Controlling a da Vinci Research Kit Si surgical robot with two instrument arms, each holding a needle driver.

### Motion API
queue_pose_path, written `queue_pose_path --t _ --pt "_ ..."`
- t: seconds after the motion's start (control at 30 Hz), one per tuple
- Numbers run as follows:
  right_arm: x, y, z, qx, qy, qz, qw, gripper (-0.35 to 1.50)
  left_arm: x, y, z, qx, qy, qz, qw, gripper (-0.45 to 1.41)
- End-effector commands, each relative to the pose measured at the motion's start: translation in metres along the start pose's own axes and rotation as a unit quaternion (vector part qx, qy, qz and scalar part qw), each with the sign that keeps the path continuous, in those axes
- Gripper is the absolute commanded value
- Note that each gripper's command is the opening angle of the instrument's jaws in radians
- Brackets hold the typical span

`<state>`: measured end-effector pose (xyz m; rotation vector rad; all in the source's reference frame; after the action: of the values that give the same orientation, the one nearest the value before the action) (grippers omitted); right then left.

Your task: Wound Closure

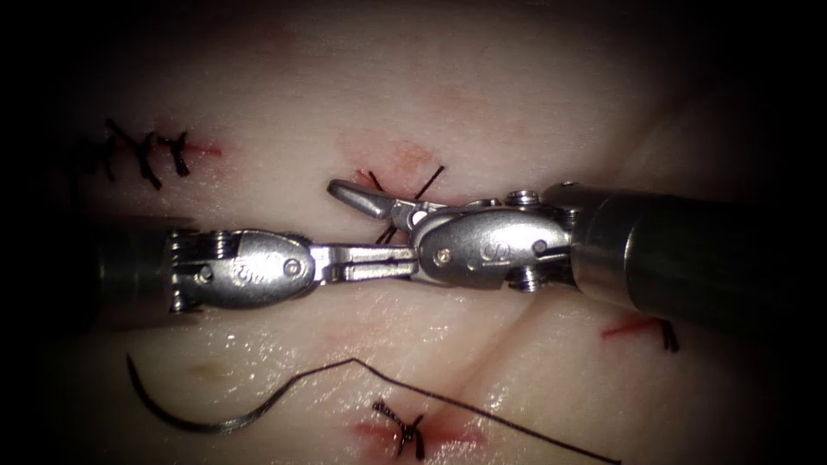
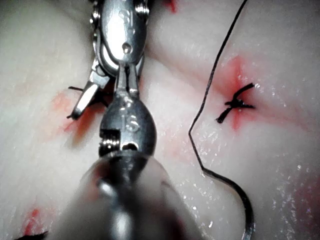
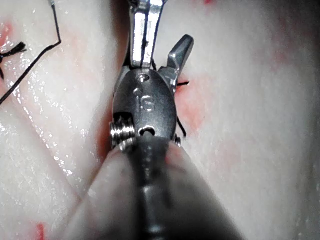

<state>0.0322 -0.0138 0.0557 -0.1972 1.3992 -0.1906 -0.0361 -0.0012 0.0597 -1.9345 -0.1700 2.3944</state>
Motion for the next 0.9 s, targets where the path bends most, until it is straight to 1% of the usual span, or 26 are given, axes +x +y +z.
queue_pose_path --t 0.03,0.23,0.33,0.57,0.7,0.9 --pt "-0.0003 0.0001 0.0009 0.002 0.002 -0.001 1.0 1.15 -0.0004 -0.0002 0.0007 -0.009 0.009 0.001 1.0 -0.45" --pt "-0.0003 -0.0003 0.0006 0.009 0.006 -0.003 1.0 1.11 -0.0005 -0.0006 0.0007 -0.048 0.042 0.01 0.998 -0.45" --pt "-0.0002 -0.0006 0.0002 0.014 0.012 -0.005 1.0 1.11 -0.0007 -0.0008 0.0007 -0.061 0.056 0.011 0.997 -0.45" --pt "-0.0001 -0.0006 -0.0007 0.02 0.017 -0.005 1.0 1.11 -0.0009 -0.0011 0.0007 -0.078 0.054 0.014 0.995 -0.45" --pt "0.0 -0.0006 -0.0006 0.02 0.017 -0.004 1.0 1.11 -0.0009 -0.0011 0.0008 -0.089 0.053 0.016 0.994 -0.45" --pt "0.0 -0.0006 0.0 0.018 0.017 -0.005 1.0 1.11 -0.0009 -0.0011 0.0009 -0.092 0.056 0.015 0.994 -0.45"
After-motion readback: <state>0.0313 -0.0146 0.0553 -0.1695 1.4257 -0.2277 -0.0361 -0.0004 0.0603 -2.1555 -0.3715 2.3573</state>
